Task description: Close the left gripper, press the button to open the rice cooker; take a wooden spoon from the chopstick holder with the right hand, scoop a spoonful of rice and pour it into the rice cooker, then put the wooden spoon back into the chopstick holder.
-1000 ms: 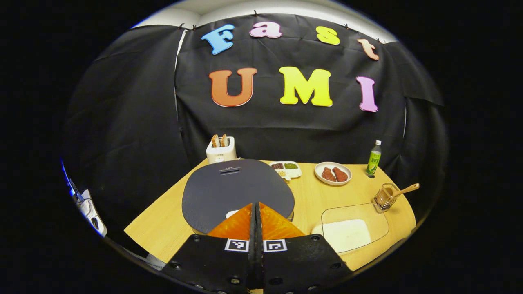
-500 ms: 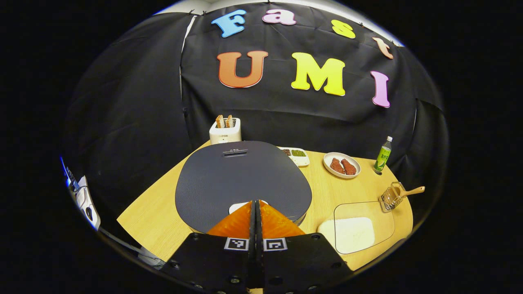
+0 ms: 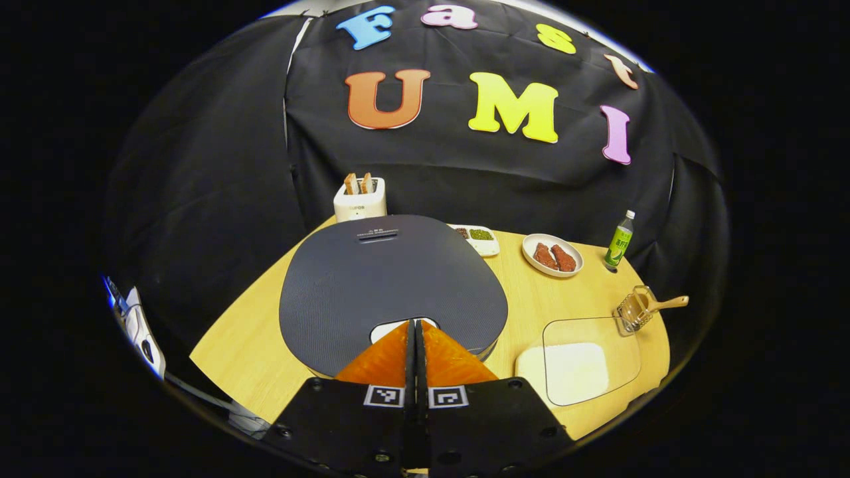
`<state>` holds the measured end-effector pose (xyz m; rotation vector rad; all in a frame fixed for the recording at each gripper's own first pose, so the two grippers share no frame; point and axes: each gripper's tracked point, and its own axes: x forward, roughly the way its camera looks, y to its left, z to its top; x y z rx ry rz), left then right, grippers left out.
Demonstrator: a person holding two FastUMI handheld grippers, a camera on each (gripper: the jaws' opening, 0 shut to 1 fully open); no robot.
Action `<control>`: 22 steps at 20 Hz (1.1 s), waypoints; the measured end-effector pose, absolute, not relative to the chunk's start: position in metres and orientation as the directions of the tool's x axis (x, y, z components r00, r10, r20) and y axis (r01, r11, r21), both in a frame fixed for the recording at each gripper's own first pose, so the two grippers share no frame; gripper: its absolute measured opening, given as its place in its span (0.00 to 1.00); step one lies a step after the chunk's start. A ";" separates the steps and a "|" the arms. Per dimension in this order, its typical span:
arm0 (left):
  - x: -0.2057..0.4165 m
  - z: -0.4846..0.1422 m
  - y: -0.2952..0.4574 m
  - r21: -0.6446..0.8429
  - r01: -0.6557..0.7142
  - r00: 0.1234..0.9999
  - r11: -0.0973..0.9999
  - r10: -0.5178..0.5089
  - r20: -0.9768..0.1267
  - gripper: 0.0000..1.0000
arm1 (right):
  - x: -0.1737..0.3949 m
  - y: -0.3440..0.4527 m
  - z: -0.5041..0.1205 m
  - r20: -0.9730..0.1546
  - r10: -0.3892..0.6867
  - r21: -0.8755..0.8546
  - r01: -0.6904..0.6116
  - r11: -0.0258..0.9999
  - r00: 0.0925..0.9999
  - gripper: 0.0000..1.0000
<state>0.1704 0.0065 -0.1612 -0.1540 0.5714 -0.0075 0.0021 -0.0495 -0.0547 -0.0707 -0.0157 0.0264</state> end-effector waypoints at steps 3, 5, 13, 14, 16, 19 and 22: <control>0.170 -0.162 0.006 -0.190 -0.012 0.799 0.982 -0.105 -0.592 0.00 | -0.017 -0.039 -0.050 0.033 0.048 -0.107 -0.045 0.993 0.998 1.00; 0.169 -0.156 0.008 -0.190 0.006 0.798 0.982 -0.119 -0.590 0.00 | -0.027 -0.035 -0.044 0.056 0.055 -0.127 -0.047 0.991 0.997 1.00; 0.143 -0.055 0.021 -0.153 -0.008 0.959 0.988 -0.036 -0.282 0.76 | -0.010 -0.035 -0.056 0.036 0.034 -0.106 -0.030 0.994 0.999 1.00; 0.134 -0.048 0.023 -0.146 -0.019 0.964 0.989 -0.020 -0.264 0.95 | -0.006 -0.036 -0.061 0.026 0.027 -0.097 -0.024 0.995 0.999 1.00; 0.113 -0.031 0.018 -0.147 -0.020 0.978 0.989 -0.011 -0.207 0.95 | 0.004 -0.034 -0.071 -0.005 0.025 -0.078 -0.026 0.997 1.000 1.00; 0.091 -0.021 0.015 -0.127 -0.005 0.988 0.992 -0.015 -0.154 0.95 | 0.017 -0.036 -0.082 -0.038 0.019 -0.070 -0.022 0.997 0.999 1.00; 0.069 -0.026 0.016 -0.108 -0.019 0.991 0.994 0.005 -0.132 0.94 | 0.027 -0.038 -0.090 -0.040 0.022 -0.054 -0.025 0.998 0.999 1.00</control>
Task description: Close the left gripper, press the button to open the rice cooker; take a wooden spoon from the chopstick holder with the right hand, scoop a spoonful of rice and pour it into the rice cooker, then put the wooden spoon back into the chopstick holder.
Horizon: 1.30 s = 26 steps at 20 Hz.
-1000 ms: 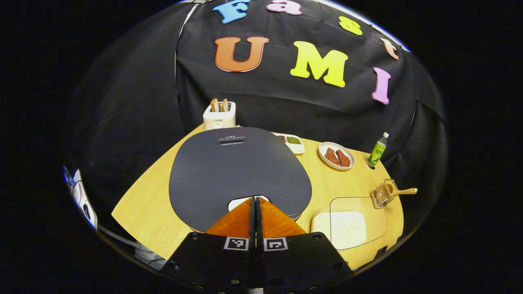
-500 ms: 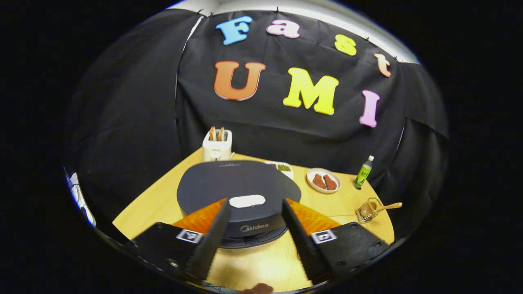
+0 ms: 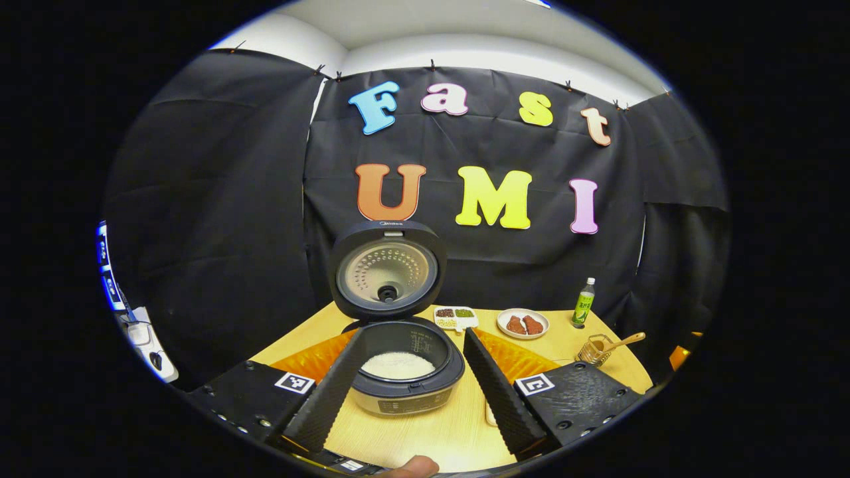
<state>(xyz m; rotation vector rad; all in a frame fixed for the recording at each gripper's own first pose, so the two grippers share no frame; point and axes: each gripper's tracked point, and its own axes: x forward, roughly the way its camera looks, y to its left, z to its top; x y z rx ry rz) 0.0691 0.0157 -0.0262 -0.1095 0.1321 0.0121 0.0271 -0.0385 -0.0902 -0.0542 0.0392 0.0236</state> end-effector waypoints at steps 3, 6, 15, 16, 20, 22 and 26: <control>0.047 -0.030 0.016 -0.065 -0.031 0.996 0.997 0.025 -0.091 0.95 | 0.046 -0.045 -0.098 -0.026 0.022 -0.021 -0.023 1.000 0.999 1.00; 0.025 -0.029 0.011 -0.043 -0.038 0.999 0.998 0.036 -0.035 0.89 | 0.076 -0.051 -0.115 -0.025 0.022 -0.002 -0.022 1.000 0.999 1.00; -0.022 -0.019 -0.009 0.015 -0.035 0.993 0.999 0.033 0.109 0.94 | 0.176 -0.089 -0.154 -0.045 -0.058 0.062 0.060 0.996 0.997 0.89; -0.025 -0.017 -0.012 0.016 -0.029 0.992 0.999 0.027 0.119 0.86 | 0.187 -0.094 -0.156 -0.048 -0.066 0.065 0.069 0.996 0.997 0.89; -0.026 -0.018 -0.016 0.027 -0.046 0.986 0.999 0.041 0.159 0.96 | 0.231 -0.116 -0.175 -0.068 -0.103 0.107 0.110 0.988 0.992 0.93; -0.024 -0.020 -0.017 0.008 -0.053 0.986 0.999 0.051 0.159 0.96 | 0.251 -0.111 -0.182 -0.084 -0.063 0.146 0.075 0.986 0.994 0.84; -0.016 -0.030 -0.021 -0.017 -0.047 0.989 0.999 0.049 0.137 0.96 | 0.290 -0.126 -0.194 -0.133 -0.080 0.213 0.107 0.971 0.988 0.83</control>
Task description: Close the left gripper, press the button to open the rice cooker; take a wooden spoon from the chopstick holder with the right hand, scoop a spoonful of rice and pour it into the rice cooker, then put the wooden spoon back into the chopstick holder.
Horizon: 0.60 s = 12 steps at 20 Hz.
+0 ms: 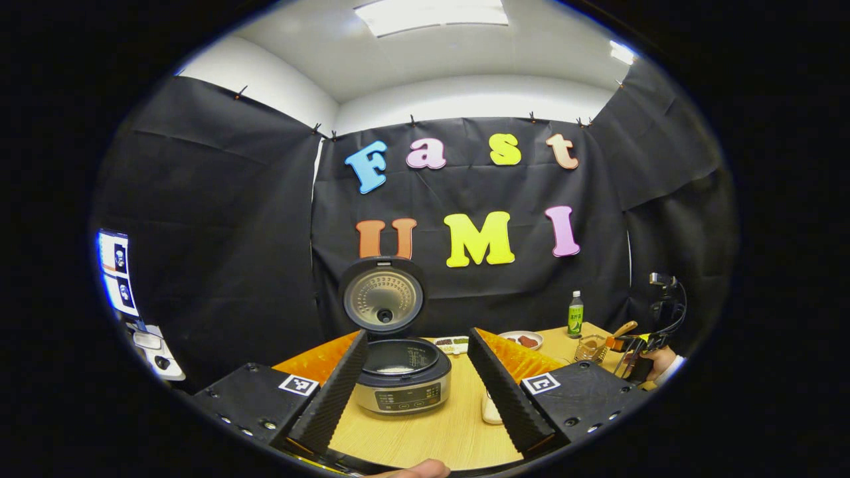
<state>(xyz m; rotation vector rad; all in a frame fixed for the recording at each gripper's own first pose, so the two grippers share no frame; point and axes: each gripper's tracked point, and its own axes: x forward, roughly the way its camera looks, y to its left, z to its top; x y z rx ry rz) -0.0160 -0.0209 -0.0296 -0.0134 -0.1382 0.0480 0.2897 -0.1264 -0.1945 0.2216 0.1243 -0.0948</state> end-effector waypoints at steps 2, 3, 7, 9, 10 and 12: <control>-0.012 -0.033 -0.021 -0.005 -0.054 0.990 0.999 0.054 0.132 0.96 | 0.299 -0.125 -0.190 -0.118 -0.061 0.252 0.089 0.964 0.991 0.82; -0.008 -0.034 -0.022 0.001 -0.053 0.990 0.999 0.053 0.127 0.96 | 0.306 -0.123 -0.187 -0.106 -0.051 0.257 0.077 0.963 0.993 0.76; 0.006 -0.048 -0.031 0.000 -0.036 0.995 0.999 0.036 0.092 0.96 | 0.325 -0.120 -0.179 -0.056 -0.033 0.228 0.045 0.973 0.998 0.74; 0.013 -0.057 -0.032 0.003 -0.028 0.997 1.000 0.028 0.073 0.96 | 0.331 -0.114 -0.177 -0.046 -0.017 0.204 0.026 0.979 0.999 0.57; 0.015 -0.062 -0.030 0.002 -0.032 0.997 0.999 0.031 0.064 0.96 | 0.334 -0.119 -0.176 -0.037 -0.037 0.190 0.044 0.981 0.999 0.54; 0.016 -0.068 -0.026 -0.006 -0.038 0.998 0.999 0.039 0.055 0.96 | 0.336 -0.118 -0.173 -0.021 -0.055 0.179 0.058 0.982 0.998 0.49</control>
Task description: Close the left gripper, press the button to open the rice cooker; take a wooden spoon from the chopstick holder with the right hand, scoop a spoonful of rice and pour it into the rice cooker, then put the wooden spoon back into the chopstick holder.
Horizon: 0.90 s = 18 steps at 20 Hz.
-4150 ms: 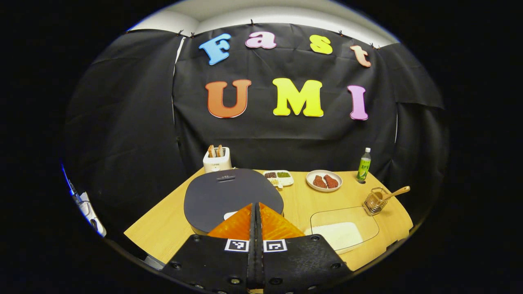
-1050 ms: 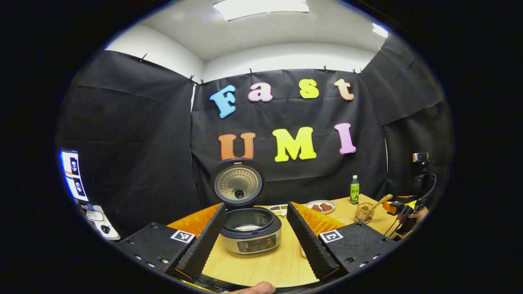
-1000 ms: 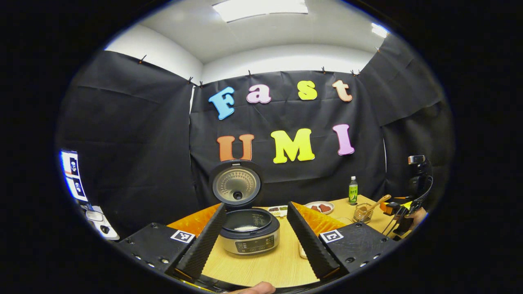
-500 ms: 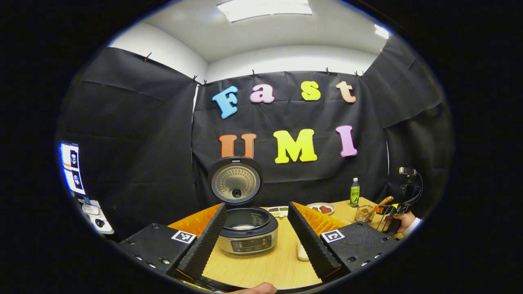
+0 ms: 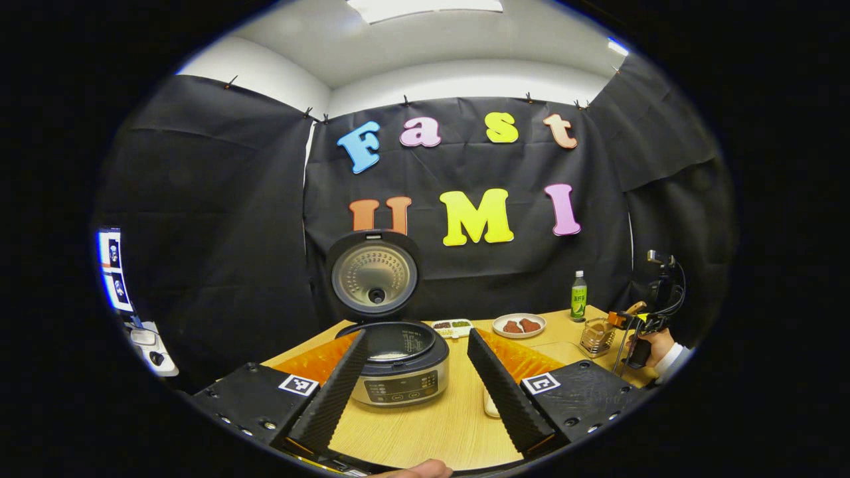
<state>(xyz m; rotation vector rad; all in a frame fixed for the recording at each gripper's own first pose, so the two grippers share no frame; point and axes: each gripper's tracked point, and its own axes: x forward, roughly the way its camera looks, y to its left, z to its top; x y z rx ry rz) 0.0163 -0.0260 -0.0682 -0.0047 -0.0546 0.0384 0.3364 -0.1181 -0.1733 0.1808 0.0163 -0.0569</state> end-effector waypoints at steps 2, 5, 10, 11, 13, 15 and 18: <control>0.018 -0.075 -0.025 -0.013 -0.032 0.999 0.999 0.032 0.041 0.96 | 0.336 -0.114 -0.163 0.012 -0.060 0.169 0.057 0.984 0.998 0.33; 0.024 -0.083 -0.019 -0.012 -0.038 0.999 0.999 0.038 0.022 0.96 | 0.345 -0.101 -0.156 0.005 -0.072 0.096 0.071 0.993 0.997 0.27; 0.021 -0.095 -0.005 -0.032 -0.049 0.999 0.998 0.049 -0.011 0.96 | 0.358 -0.081 -0.141 -0.012 -0.074 0.035 0.074 0.997 0.997 0.28; 0.019 -0.097 -0.001 -0.043 -0.056 0.998 0.998 0.055 -0.017 0.96 | 0.361 -0.081 -0.138 -0.014 -0.082 0.041 0.083 0.996 0.997 0.27; 0.014 -0.094 0.005 -0.063 -0.055 0.998 0.996 0.054 -0.013 0.96 | 0.359 -0.080 -0.129 -0.011 -0.091 0.053 0.091 0.994 0.996 0.24; 0.008 -0.090 0.014 -0.072 -0.063 0.998 0.995 0.063 0.000 0.96 | 0.351 -0.079 -0.110 0.012 -0.095 0.065 0.094 0.993 0.995 0.25; 0.002 -0.087 0.022 -0.082 -0.070 0.997 0.994 0.071 0.013 0.96 | 0.333 -0.074 -0.081 0.052 -0.086 0.057 0.083 0.995 0.995 0.25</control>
